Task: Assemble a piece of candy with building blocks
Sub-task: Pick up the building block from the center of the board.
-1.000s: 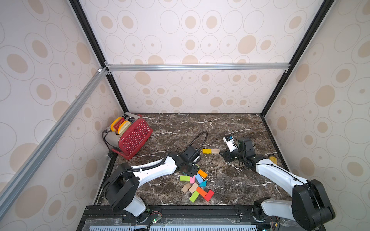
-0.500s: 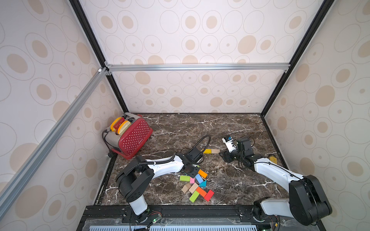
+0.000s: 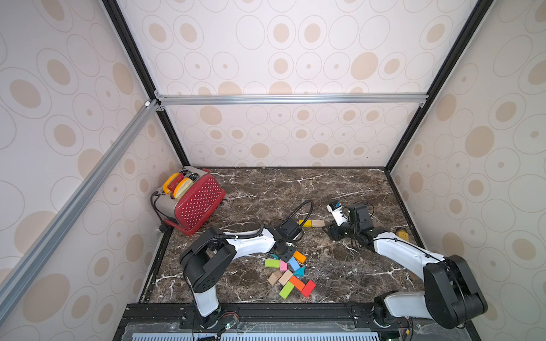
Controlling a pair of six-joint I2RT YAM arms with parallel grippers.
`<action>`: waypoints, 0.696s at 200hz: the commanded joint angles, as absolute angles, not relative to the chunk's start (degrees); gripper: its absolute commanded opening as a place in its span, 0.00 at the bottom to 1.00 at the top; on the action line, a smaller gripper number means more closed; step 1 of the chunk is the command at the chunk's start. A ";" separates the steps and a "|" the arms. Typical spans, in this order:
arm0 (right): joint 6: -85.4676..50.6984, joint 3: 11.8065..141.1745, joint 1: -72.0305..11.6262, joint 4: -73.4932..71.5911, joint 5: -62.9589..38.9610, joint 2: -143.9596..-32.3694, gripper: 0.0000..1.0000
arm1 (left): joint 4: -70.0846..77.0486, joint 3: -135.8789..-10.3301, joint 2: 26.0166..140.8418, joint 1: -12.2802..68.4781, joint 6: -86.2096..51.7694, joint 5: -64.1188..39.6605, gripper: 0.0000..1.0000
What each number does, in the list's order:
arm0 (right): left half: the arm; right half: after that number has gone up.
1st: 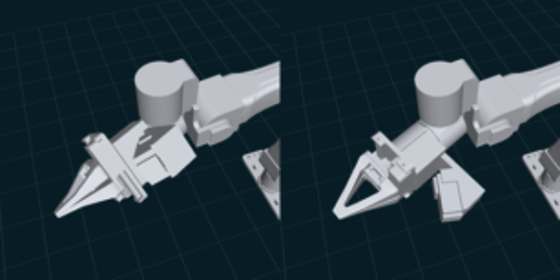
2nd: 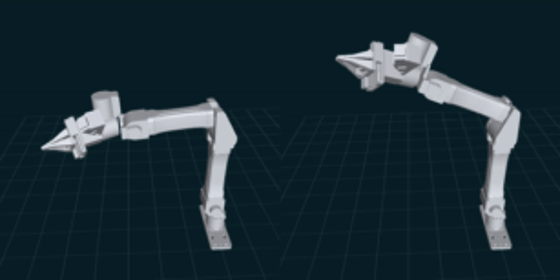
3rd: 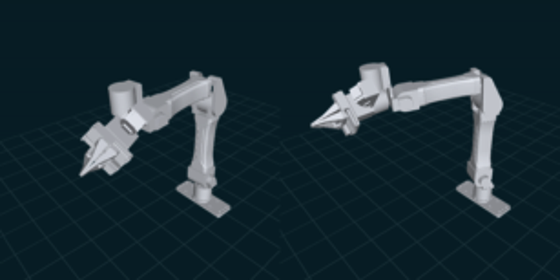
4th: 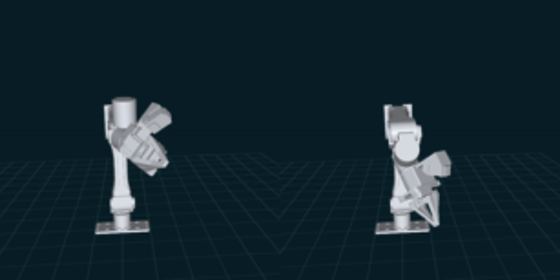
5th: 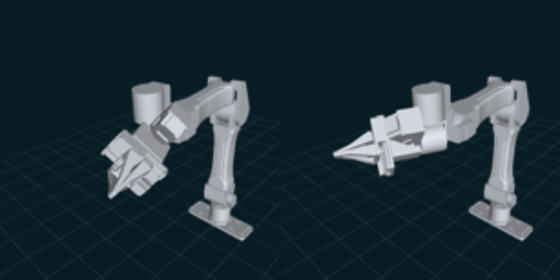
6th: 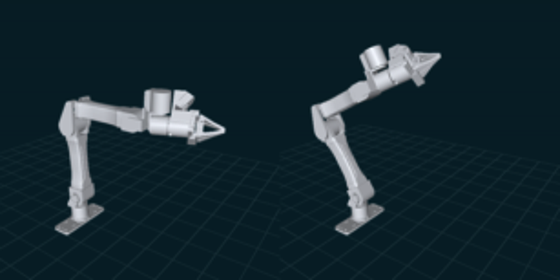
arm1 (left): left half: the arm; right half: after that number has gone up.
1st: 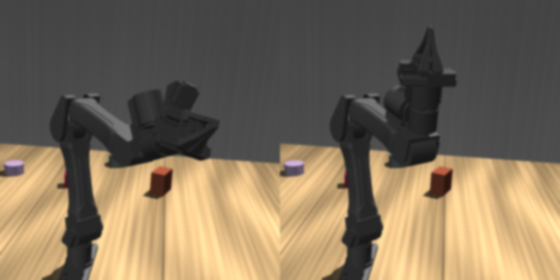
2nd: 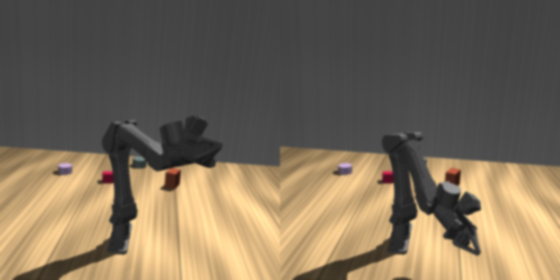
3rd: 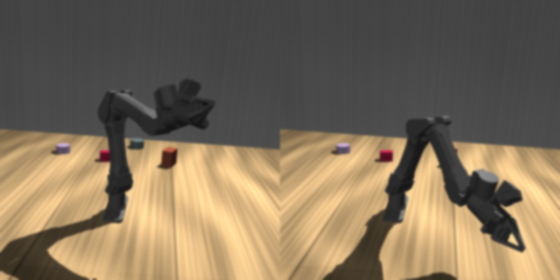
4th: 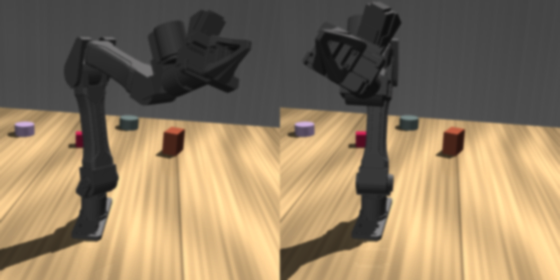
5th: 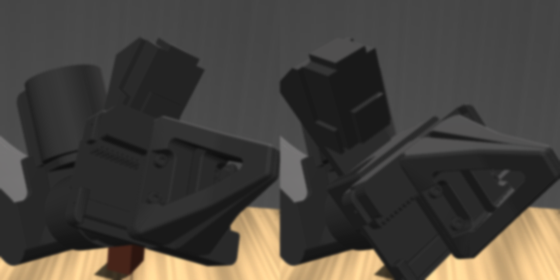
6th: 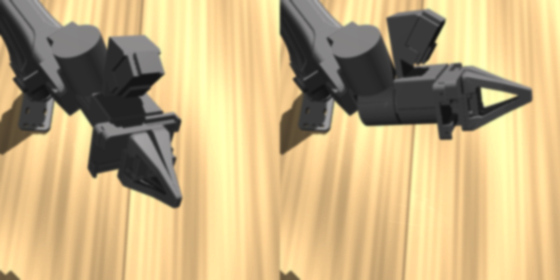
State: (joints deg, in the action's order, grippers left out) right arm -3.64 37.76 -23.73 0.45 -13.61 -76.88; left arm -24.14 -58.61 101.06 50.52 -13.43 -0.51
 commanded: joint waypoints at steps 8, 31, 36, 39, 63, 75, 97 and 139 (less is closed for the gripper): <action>-3.37 37.70 -23.91 0.27 -14.45 -77.59 0.61 | -23.73 -61.06 102.22 50.54 -11.83 0.44 0.50; -3.40 37.88 -23.91 0.35 -15.08 -77.94 0.61 | -23.14 -61.37 102.77 50.58 -11.70 0.28 0.50; -3.39 37.88 -23.91 0.35 -15.07 -77.97 0.61 | -23.04 -61.50 102.91 50.54 -11.65 0.11 0.50; -3.47 37.88 -23.91 0.35 -15.10 -77.96 0.61 | -23.03 -61.56 103.02 50.54 -11.67 0.05 0.50; -2.98 37.46 -23.91 -0.18 -15.37 -77.88 0.61 | -23.12 -62.14 103.86 50.54 -11.57 -0.13 0.50; -3.13 37.27 -23.91 -0.44 -15.33 -77.92 0.61 | -23.03 -62.22 103.90 50.54 -11.45 -0.24 0.48; -3.21 37.74 -23.92 0.04 -15.62 -78.46 0.61 | -23.37 -62.05 103.99 50.54 -11.47 -0.37 0.40; -3.13 37.44 -23.91 -0.67 -16.19 -78.66 0.61 | -25.19 -62.10 101.40 50.57 -11.34 0.90 0.35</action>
